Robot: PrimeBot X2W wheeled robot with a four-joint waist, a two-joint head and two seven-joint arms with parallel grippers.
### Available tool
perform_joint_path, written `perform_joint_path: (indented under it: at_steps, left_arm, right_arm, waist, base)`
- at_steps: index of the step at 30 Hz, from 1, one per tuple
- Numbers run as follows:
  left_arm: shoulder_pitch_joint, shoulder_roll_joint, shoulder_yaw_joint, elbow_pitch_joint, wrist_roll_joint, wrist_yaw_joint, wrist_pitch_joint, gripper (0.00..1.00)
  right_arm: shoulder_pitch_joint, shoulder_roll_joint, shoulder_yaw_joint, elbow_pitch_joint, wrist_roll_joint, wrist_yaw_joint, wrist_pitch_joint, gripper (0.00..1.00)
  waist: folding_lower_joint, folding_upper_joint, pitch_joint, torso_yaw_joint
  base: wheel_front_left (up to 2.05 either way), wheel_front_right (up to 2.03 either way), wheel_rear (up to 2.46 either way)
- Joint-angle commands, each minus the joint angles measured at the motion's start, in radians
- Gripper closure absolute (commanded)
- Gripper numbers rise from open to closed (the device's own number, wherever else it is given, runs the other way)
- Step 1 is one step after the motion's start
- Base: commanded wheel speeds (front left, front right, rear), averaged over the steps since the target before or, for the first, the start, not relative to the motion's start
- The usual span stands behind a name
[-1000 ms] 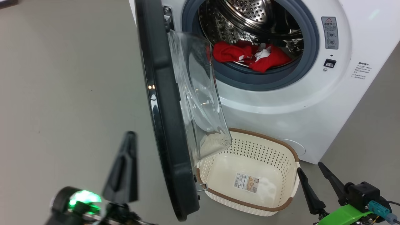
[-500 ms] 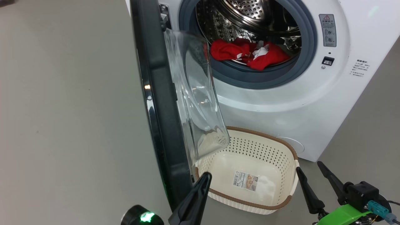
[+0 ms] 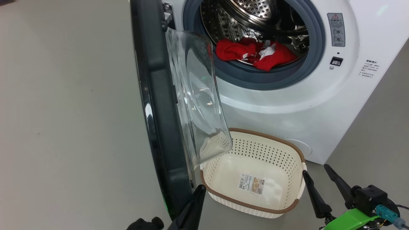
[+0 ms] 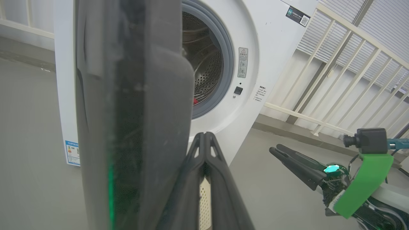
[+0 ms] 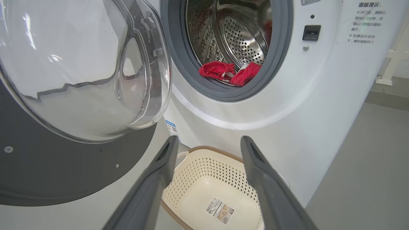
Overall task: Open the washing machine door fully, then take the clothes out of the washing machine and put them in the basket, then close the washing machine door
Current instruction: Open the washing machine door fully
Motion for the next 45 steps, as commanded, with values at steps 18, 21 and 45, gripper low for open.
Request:
perform_joint_path:
  at_steps: [18, 21, 45]
  left_arm:
    - [-0.015, 0.002, 0.242, 0.006, 0.044, 0.042, -0.005, 1.00]
    - [-0.014, 0.002, 0.286, 0.008, 0.057, 0.042, -0.005, 1.00]
    - [-0.103, 0.004, 0.677, 0.093, 0.145, 0.013, -0.005, 1.00]
  right_arm:
    - [-0.022, -0.011, 0.011, -0.034, -0.002, 0.007, -0.009, 0.00]
    - [-0.024, -0.013, 0.012, -0.036, -0.002, 0.007, -0.009, 0.00]
    - [-0.045, -0.026, 0.023, -0.033, 0.005, 0.007, -0.009, 0.00]
  waist:
    - [0.0000, -0.0001, 0.008, 0.020]
    - [0.0000, -0.0001, 0.011, 0.019]
    - [0.0000, -0.0001, 0.046, -0.005]
  base:
    - [0.00, 0.00, 0.00]
    - [0.00, 0.00, 0.00]
    - [0.00, 0.00, 0.00]
